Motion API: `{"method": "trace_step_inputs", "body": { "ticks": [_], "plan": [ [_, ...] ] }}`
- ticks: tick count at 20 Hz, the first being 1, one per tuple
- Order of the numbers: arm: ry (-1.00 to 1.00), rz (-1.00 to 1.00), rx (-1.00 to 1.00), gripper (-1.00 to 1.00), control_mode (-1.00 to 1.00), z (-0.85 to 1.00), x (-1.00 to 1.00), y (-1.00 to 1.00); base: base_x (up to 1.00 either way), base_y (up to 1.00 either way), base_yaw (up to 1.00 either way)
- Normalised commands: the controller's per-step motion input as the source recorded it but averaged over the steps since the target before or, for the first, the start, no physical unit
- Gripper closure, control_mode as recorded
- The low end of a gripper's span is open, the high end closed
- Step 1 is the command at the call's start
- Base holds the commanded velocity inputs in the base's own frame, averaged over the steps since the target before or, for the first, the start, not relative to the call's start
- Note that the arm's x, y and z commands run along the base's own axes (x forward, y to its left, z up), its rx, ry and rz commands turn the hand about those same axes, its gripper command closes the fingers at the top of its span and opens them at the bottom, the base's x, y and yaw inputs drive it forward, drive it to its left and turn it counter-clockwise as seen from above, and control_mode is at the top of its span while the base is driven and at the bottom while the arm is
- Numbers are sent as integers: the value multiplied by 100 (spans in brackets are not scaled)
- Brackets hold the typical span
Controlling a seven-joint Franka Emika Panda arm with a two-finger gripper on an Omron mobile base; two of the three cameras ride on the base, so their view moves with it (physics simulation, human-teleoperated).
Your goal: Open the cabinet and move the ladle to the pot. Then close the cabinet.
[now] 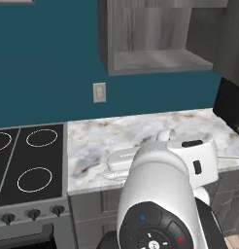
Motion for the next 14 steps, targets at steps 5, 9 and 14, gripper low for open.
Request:
{"method": "trace_step_inputs", "body": {
  "ticks": [5,9,14],
  "plan": [
    [0,0,0,100,100,0,0,0,-44,99,0],
    [0,0,0,100,100,0,0,0,-22,98,0],
    [0,0,0,100,100,0,0,0,-10,100,0]
  ]
}}
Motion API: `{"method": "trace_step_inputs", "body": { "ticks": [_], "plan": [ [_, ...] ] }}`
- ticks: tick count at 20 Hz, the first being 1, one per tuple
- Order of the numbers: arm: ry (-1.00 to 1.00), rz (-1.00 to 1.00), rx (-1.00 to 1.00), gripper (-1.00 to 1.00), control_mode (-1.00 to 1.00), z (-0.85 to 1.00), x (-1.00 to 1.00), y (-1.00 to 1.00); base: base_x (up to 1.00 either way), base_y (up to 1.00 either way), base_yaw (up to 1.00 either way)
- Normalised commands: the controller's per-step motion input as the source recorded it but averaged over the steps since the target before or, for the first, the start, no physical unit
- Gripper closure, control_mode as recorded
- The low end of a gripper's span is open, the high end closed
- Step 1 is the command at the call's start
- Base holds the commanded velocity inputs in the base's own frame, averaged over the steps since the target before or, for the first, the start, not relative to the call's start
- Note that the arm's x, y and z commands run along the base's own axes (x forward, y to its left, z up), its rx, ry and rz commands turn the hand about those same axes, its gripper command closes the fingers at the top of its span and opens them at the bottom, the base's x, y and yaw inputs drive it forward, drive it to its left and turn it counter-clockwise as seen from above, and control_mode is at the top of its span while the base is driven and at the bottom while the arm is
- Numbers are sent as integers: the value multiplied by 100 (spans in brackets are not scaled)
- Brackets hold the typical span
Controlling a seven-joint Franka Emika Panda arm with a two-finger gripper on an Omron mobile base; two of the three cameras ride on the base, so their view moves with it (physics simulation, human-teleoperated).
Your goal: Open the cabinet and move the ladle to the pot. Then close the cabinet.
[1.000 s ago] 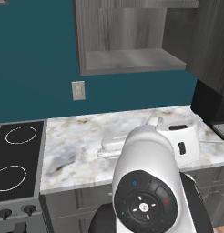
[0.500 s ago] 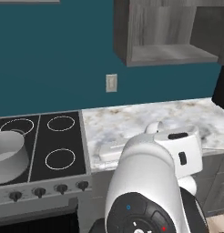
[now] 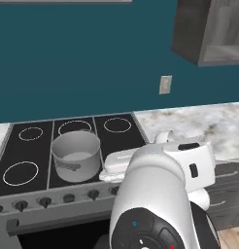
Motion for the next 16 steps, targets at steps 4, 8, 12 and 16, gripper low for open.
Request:
{"method": "trace_step_inputs", "body": {
  "ticks": [4,8,12,16],
  "plan": [
    [0,0,0,100,100,0,0,0,-14,100,0],
    [0,0,0,100,100,0,0,0,-11,95,0],
    [0,0,0,100,100,0,0,0,-3,46,0],
    [0,0,0,100,100,0,0,0,0,-3,0]
  ]
}}
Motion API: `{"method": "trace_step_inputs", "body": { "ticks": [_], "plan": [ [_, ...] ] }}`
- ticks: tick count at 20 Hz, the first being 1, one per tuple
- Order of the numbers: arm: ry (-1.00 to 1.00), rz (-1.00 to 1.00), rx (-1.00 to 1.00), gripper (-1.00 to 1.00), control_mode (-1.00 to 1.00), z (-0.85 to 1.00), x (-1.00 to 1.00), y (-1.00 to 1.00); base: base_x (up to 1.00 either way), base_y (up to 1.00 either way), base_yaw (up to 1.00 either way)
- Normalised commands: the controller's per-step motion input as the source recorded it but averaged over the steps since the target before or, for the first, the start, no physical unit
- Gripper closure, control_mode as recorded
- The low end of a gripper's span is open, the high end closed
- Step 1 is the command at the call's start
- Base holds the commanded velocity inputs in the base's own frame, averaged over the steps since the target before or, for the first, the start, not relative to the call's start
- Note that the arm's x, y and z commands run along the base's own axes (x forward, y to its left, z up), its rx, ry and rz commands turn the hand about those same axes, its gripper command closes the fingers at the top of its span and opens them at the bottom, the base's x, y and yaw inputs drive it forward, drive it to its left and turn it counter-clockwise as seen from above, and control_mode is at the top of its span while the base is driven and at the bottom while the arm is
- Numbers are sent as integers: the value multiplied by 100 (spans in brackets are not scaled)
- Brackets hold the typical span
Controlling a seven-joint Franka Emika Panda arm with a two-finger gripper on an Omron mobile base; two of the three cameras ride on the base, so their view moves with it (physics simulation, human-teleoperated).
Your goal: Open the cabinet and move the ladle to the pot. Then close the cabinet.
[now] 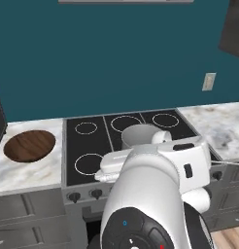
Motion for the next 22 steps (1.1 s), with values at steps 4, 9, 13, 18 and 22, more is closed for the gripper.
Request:
{"method": "trace_step_inputs", "body": {
  "ticks": [4,9,13,18,22],
  "plan": [
    [0,0,0,100,100,0,0,0,0,-61,5],
    [0,0,0,100,100,0,0,0,37,-48,9],
    [0,0,0,100,100,0,0,0,88,7,18],
    [0,0,0,100,100,0,0,0,100,28,15],
    [0,0,0,100,100,0,0,0,89,2,3]
  ]
}}
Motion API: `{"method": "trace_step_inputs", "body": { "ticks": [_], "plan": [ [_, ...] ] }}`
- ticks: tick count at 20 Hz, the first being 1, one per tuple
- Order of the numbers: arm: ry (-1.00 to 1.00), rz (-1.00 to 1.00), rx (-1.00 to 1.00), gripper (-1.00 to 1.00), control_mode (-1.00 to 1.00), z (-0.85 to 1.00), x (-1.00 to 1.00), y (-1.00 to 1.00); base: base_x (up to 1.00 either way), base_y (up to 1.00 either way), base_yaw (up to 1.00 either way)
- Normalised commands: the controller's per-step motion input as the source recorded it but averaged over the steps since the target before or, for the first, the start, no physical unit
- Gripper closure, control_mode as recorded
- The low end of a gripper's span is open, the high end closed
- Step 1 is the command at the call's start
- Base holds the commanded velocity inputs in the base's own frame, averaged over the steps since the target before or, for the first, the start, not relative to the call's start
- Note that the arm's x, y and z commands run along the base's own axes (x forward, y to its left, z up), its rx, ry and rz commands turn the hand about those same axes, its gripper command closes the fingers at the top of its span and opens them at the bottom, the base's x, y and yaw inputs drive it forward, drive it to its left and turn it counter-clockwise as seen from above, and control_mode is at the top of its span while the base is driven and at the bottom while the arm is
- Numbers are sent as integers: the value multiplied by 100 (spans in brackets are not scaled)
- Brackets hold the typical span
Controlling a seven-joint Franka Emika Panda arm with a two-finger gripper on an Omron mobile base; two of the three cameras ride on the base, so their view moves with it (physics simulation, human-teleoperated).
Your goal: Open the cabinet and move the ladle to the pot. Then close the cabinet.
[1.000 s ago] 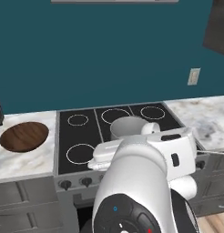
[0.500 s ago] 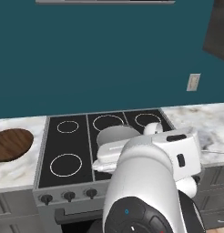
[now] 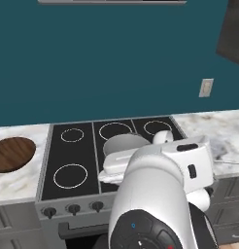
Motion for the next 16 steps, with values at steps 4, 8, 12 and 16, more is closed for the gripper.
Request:
{"method": "trace_step_inputs", "body": {
  "ticks": [4,8,12,16],
  "plan": [
    [0,0,0,100,100,0,0,0,58,0,-29],
    [0,0,0,100,100,0,0,0,63,0,-31],
    [0,0,0,100,100,0,0,0,53,0,-25],
    [0,0,0,100,100,0,0,0,42,0,-22]
  ]
}}
